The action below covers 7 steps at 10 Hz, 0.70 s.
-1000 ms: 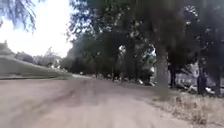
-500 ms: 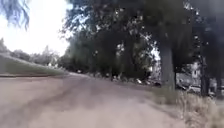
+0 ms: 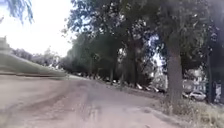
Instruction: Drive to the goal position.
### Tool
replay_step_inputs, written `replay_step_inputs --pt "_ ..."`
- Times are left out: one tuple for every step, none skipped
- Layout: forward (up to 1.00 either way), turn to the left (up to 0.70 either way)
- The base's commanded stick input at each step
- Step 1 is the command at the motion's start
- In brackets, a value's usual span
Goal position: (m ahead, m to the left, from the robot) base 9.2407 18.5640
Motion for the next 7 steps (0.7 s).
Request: replay_step_inputs --pt "0.7 0.0" --pt "0.7 0.0" --pt "0.7 0.0" --pt "0.7 0.0" --pt "0.7 0.0" --pt "0.7 0.0" --pt "0.7 0.0"
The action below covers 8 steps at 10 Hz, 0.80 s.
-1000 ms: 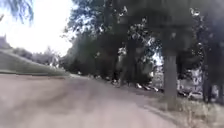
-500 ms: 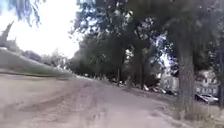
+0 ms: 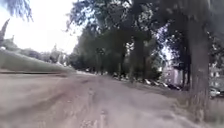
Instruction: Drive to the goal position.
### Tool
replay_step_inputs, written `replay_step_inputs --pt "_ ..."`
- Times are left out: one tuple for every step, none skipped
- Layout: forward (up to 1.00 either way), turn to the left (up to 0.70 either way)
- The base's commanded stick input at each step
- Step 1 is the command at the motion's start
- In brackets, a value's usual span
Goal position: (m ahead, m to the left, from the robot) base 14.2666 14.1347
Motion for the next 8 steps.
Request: replay_step_inputs --pt "0.79 0.0" --pt "0.85 -0.26" --pt "0.85 -0.34" --pt "0.85 -0.31" --pt "0.85 -0.03" --pt "0.85 0.0" --pt "0.85 0.0" --pt "0.85 -0.29"
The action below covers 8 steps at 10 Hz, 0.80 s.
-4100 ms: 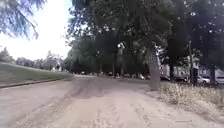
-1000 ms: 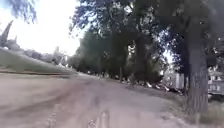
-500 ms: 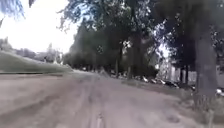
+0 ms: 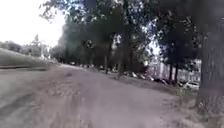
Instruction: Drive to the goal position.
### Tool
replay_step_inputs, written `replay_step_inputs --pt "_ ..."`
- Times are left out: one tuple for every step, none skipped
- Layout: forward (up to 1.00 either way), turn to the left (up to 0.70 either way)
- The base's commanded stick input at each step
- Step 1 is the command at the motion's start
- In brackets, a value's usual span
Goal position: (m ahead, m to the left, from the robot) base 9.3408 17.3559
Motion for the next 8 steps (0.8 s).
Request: replay_step_inputs --pt "0.85 -0.04" --pt "0.85 0.0" --pt "0.85 0.0" --pt "0.85 0.0" --pt "0.85 0.0" --pt "0.85 0.0" --pt "0.85 0.0" --pt "0.85 0.0"
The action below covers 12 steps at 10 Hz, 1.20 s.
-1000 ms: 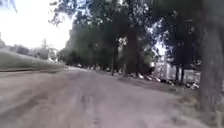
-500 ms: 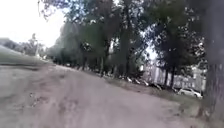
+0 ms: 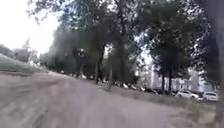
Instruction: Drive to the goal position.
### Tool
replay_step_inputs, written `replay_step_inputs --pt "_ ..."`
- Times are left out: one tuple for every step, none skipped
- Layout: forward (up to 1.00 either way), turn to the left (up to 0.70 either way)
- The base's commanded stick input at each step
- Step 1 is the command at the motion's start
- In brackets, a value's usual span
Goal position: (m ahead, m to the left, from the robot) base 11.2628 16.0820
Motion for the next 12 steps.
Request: replay_step_inputs --pt "0.85 0.03" --pt "0.85 0.25" --pt "0.85 0.34" --pt "0.85 0.34" --pt "0.85 0.19" --pt "0.85 0.0" --pt "0.85 0.0" --pt "0.85 0.04" --pt "0.85 0.18" --pt "0.85 0.33" --pt "0.85 0.25" --pt "0.85 0.0"
